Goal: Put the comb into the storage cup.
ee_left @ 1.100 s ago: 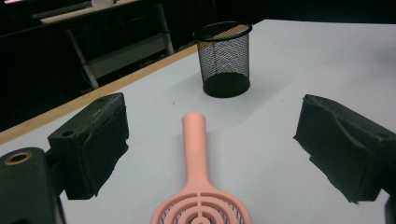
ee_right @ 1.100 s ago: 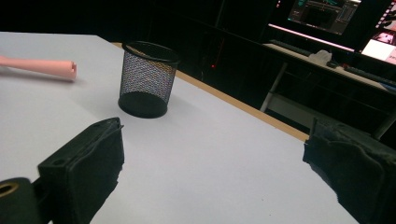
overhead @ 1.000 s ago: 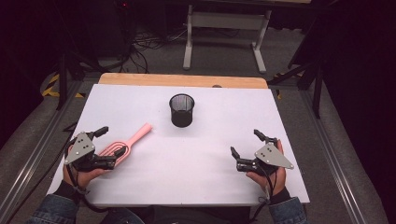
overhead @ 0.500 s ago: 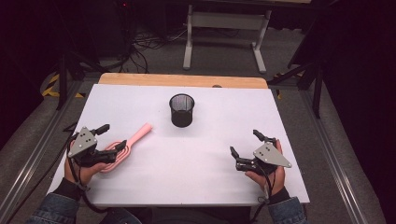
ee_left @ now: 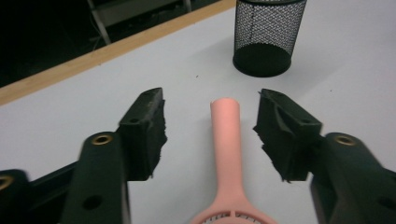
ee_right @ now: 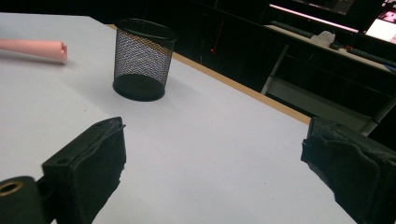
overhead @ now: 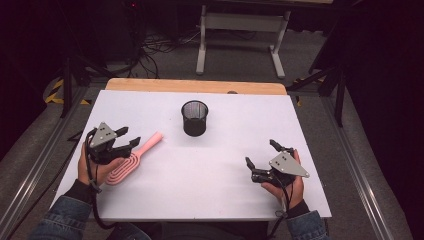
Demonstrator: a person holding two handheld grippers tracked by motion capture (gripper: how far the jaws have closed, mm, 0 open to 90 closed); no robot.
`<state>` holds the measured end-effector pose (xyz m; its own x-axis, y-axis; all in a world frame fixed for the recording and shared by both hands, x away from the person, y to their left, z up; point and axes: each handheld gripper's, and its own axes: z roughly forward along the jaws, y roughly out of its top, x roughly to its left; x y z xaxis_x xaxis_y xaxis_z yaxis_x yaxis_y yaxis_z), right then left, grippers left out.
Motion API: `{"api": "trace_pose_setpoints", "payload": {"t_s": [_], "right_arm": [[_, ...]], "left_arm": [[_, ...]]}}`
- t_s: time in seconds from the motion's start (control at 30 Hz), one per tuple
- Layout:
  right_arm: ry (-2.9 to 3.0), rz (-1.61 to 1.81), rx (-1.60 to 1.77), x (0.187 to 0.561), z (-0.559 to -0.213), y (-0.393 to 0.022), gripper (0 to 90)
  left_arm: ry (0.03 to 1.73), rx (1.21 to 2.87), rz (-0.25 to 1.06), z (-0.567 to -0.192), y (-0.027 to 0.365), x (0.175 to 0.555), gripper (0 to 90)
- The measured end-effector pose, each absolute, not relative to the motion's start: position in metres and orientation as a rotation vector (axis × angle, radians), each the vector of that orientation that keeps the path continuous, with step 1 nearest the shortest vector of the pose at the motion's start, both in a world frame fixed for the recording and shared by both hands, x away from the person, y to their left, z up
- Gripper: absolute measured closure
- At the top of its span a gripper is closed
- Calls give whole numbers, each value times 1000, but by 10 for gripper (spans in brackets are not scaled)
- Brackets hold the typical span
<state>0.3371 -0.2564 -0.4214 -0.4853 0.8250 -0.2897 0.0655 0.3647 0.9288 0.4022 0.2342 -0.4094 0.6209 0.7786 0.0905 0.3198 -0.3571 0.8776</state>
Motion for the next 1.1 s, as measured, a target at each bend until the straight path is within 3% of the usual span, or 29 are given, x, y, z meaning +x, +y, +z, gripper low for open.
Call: {"api": "trace_pose_setpoints", "payload": {"t_s": [0.13, 0.27, 0.6, 1.1], "right_arm": [[1826, 1188, 791, 338, -423, -258, 68], [1830, 1189, 799, 339, -423, -259, 69], [1845, 1184, 807, 340, -425, -259, 71], [1860, 1173, 809, 341, -426, -259, 73]], "left_arm": [[912, 2011, 584, -409, 225, 418, 718], [928, 2099, 516, -410, 217, 433, 898], [1076, 2277, 393, -424, 199, 469, 900], [1078, 2451, 356, -427, 174, 482, 900]]}}
